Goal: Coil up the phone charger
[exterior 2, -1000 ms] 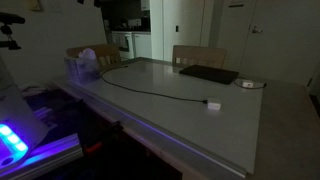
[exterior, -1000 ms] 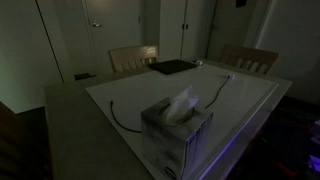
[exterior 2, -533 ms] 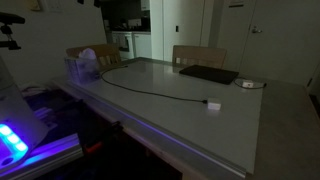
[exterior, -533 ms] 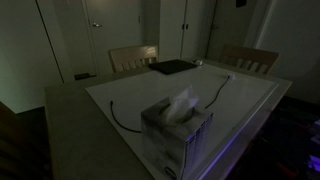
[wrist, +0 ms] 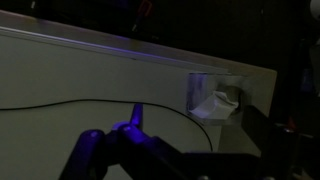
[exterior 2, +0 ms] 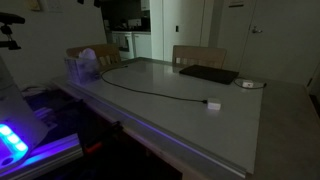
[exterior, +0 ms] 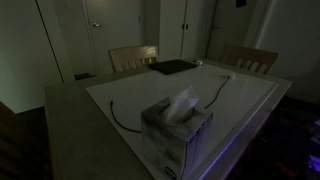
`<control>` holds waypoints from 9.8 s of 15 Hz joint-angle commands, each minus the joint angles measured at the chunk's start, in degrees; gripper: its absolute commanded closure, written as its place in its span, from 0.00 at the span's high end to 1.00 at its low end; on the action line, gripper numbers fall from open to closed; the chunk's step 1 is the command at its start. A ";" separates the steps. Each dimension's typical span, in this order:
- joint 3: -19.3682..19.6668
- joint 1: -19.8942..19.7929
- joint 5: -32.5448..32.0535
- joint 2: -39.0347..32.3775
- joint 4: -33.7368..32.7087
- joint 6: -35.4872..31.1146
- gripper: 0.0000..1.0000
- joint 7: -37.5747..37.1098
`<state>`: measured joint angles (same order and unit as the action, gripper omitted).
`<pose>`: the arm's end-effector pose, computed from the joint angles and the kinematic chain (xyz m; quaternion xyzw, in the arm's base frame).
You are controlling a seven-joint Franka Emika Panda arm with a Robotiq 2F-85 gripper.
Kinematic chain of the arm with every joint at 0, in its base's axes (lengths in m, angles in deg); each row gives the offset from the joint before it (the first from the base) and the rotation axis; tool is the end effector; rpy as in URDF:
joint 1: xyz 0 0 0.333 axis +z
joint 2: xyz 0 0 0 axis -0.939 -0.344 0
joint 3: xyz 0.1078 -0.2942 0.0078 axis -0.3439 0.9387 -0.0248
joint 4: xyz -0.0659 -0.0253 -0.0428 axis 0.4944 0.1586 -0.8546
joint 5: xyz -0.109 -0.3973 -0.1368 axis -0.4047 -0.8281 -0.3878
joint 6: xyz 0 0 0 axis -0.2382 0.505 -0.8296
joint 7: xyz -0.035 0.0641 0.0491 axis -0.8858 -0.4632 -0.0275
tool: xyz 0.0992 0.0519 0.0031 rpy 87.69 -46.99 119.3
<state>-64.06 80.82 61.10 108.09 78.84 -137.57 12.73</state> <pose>0.4356 0.1527 0.4561 -0.9822 -0.1054 0.1337 0.0790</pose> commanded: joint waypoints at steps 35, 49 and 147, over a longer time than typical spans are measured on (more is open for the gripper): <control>9.86 -13.48 -8.22 -23.61 -12.91 -15.12 1.00 -17.28; 16.04 -17.92 -16.45 -28.02 -12.24 -16.95 1.00 -30.54; 18.44 -28.26 -6.21 -57.14 -21.99 -33.94 0.26 -6.29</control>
<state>-45.23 50.60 57.46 50.51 56.31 -171.84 4.88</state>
